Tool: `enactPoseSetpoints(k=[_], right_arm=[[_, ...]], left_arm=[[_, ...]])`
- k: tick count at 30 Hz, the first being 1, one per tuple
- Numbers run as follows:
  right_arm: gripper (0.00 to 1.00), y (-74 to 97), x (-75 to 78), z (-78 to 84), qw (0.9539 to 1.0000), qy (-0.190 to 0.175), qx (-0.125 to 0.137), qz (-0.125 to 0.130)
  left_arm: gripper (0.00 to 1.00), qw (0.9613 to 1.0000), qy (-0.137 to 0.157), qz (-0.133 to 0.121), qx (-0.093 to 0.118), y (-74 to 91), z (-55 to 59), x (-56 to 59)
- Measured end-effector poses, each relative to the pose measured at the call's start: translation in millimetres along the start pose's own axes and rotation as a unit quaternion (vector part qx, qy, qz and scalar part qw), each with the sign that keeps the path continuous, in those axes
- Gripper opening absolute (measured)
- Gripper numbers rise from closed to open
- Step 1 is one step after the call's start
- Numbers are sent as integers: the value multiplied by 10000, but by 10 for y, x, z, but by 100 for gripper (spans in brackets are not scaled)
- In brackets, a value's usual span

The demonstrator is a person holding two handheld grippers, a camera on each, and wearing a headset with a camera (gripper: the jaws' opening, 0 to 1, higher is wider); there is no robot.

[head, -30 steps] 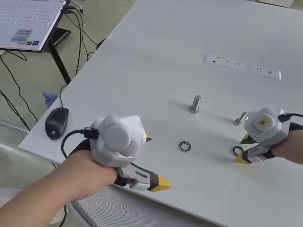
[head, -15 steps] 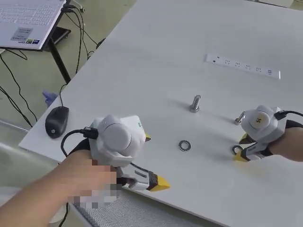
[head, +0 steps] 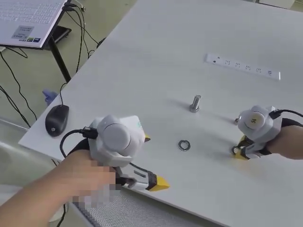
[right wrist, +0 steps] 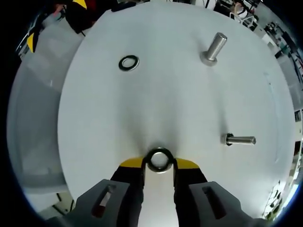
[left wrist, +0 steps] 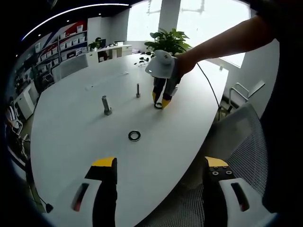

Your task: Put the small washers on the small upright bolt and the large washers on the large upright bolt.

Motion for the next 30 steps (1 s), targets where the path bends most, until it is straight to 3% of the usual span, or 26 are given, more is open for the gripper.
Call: enactPoseSetpoints(k=[6, 20, 30], right_arm=[[22, 0, 13, -10, 9999, 71, -135, -38], [21, 8, 32, 31, 9996, -162, 210, 18], [22, 20, 29, 20, 9997, -167, 153, 30]], left_arm=[[72, 10000, -2, 10, 12, -11, -2, 21], [72, 10000, -35, 35, -4, -26, -32, 46], [71, 10000, -36, 45, -55, -26, -10, 90]])
Point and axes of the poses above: the centre of the closed fingertips' face, and the gripper's own axes: y roughly backward along the fingers, x roughly to its right, z roughly out of its underside, the point moved 6 cm from there along y, roughly backward along the fingers, and after that the axes turned 10 degrees about x, right-handed, at the moved point
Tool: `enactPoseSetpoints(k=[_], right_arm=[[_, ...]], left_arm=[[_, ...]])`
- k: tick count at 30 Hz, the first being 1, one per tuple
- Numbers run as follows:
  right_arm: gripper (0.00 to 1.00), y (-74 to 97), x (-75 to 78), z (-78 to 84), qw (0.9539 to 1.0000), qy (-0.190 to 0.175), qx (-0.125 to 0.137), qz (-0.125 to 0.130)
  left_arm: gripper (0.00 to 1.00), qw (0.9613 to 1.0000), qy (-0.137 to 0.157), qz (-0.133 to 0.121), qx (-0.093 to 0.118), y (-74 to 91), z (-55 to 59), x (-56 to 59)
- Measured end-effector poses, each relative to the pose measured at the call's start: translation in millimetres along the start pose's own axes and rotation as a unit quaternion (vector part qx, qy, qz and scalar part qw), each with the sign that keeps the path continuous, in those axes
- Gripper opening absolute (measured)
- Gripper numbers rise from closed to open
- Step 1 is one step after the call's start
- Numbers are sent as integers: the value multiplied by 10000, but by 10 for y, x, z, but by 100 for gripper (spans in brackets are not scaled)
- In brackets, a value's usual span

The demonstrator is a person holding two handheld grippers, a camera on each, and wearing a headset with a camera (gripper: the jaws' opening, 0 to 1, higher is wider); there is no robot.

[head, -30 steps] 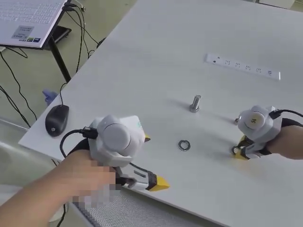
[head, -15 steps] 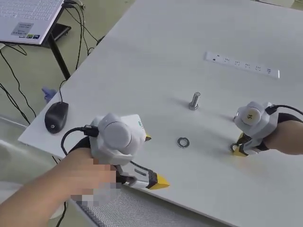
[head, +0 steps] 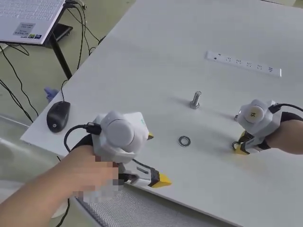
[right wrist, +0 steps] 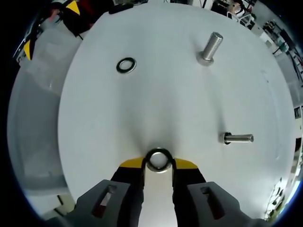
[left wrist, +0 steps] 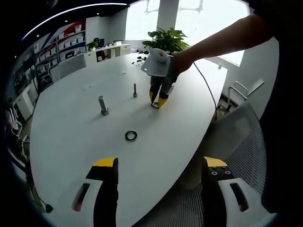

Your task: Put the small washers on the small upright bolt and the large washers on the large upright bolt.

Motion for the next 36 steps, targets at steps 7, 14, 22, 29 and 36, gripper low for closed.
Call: enactPoseSetpoints(k=[7, 14, 22, 29, 36], right_arm=[[22, 48, 16, -28, 10000, -10, -54, -3], [22, 88, 14, -82, 10000, 8, -74, -36], [22, 33, -16, -85, 9999, 49, -116, -94], [22, -33, -8, -51, 9999, -26, -89, -53], [24, -37, -16, -35, 9994, 312, -98, -149]], left_arm=[[71, 10000, 20, -12, 12, 9, 5, 27], [71, 10000, 12, -35, 14, 25, -6, 27], [71, 10000, 47, -24, 6, 25, 4, 33], [71, 9999, 3, 117, -86, -29, 20, 10], [71, 10000, -9, 83, -30, -34, -25, -61]])
Point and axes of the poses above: the centre of the closed fingertips' face, and the gripper's own axes: y roughly backward along the fingers, x roughly to its right, z roughly out of its underside, the point moved 6 cm from there along y, roughly backward along the fingers, and after that the axes turned 10 degrees about x, right-handed, at the moved point
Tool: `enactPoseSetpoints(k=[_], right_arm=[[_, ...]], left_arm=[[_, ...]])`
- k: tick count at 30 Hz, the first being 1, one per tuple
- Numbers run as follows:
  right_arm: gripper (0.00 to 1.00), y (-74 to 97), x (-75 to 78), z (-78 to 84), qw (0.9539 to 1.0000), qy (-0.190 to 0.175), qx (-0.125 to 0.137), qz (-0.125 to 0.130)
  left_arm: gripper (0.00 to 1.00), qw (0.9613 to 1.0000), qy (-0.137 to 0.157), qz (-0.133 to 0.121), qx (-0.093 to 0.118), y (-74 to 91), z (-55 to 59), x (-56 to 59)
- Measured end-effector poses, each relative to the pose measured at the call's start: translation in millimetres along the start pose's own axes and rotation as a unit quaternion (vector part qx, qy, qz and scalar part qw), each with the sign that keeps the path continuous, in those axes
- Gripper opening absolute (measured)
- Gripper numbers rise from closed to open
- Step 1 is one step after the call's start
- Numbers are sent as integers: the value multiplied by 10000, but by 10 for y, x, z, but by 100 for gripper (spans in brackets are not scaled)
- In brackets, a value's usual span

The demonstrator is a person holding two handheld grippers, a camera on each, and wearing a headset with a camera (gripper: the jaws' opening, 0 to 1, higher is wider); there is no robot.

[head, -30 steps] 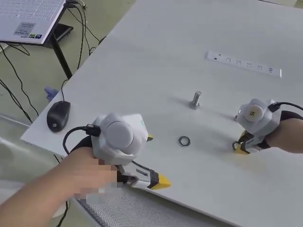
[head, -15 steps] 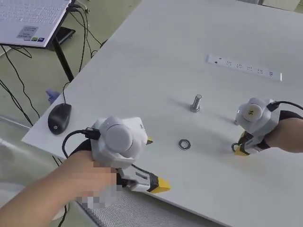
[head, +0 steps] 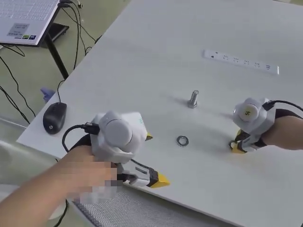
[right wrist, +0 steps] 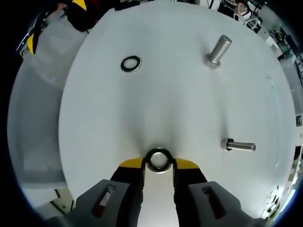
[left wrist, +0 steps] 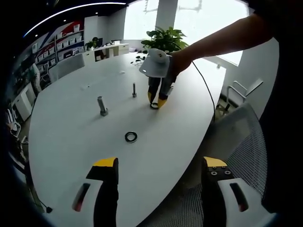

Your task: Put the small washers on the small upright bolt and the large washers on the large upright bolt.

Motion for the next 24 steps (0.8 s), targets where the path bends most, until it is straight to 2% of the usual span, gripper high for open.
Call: enactPoseSetpoints(k=[11, 14, 16, 18, 20, 24], right_arm=[[29, 5, -20, 3, 9994, 275, -48, -188], [28, 9, -16, 5, 9993, 324, -38, -194], [27, 4, -14, 7, 9985, 506, -59, -175], [26, 4, -11, 2, 9990, 423, -70, -151], [24, 7, -6, 10, 9981, 585, -80, -186], [22, -1, 5, 0, 9985, 520, -103, -151]], left_arm=[[69, 10000, 42, 9, -65, 37, 68, 42], [68, 10000, 50, 13, -80, 35, 85, 53], [67, 9999, 51, 24, -86, 37, 87, 67], [67, 9999, 62, 28, -92, 38, 98, 75], [66, 9999, 60, 36, -118, 44, 109, 80], [66, 9999, 65, 29, -107, 64, 115, 74]])
Point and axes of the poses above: the centre of the closed fingertips' face, and the gripper's own axes: y roughly backward along the fingers, x roughly to its right, z roughly out of its underside, the point moved 6 cm from there along y, roughly backward along the fingers, and after that the axes turned 10 degrees about x, right-handed, at the moved point
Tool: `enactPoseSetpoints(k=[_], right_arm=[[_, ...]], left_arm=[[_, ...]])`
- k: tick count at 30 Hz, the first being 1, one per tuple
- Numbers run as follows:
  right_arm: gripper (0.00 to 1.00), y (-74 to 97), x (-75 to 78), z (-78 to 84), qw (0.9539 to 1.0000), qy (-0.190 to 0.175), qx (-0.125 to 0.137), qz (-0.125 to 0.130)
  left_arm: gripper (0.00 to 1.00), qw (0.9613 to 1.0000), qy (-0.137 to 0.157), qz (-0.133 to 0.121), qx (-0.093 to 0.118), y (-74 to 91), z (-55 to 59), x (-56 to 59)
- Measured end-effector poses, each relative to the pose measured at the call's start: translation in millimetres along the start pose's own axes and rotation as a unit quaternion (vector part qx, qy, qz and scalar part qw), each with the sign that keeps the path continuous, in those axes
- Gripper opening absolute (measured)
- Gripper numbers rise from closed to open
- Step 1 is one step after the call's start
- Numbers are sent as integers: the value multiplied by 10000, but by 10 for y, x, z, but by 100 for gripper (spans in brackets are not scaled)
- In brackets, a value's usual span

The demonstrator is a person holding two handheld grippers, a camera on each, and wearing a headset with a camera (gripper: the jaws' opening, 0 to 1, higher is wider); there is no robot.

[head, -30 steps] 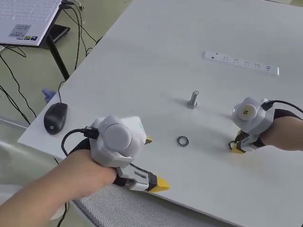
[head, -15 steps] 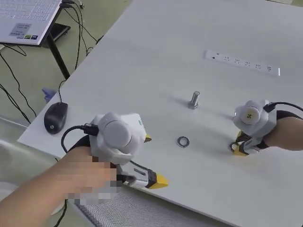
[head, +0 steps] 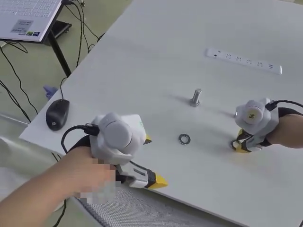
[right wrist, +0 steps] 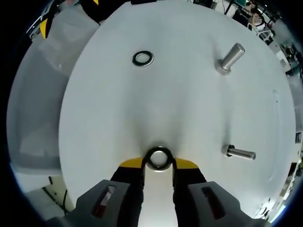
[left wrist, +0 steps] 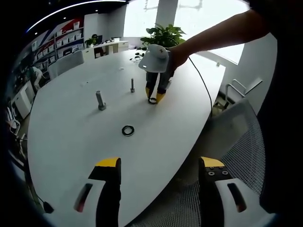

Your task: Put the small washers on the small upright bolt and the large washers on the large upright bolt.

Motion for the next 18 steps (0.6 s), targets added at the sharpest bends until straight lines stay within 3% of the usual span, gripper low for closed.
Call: enactPoseSetpoints(k=[7, 13, 18], right_arm=[[21, 1, -8, -13, 9999, -32, -108, 46], [21, 35, -22, 16, 9997, -178, -44, 173], [22, 142, -35, -16, 9991, -407, 0, 112]], left_arm=[[66, 10000, 7, -25, 32, 30, -2, 3], [66, 10000, -38, -42, 71, 58, -32, -6], [69, 9998, -38, -74, 173, 64, -62, -36]])
Point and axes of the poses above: the centre of the closed fingertips' face, and the gripper's own axes: y roughly backward along the fingers, x roughly to its right, z roughly out of its underside, the point moved 6 cm from there along y, roughly backward along the fingers, and after that the axes turned 10 degrees about x, right-handed, at the moved point
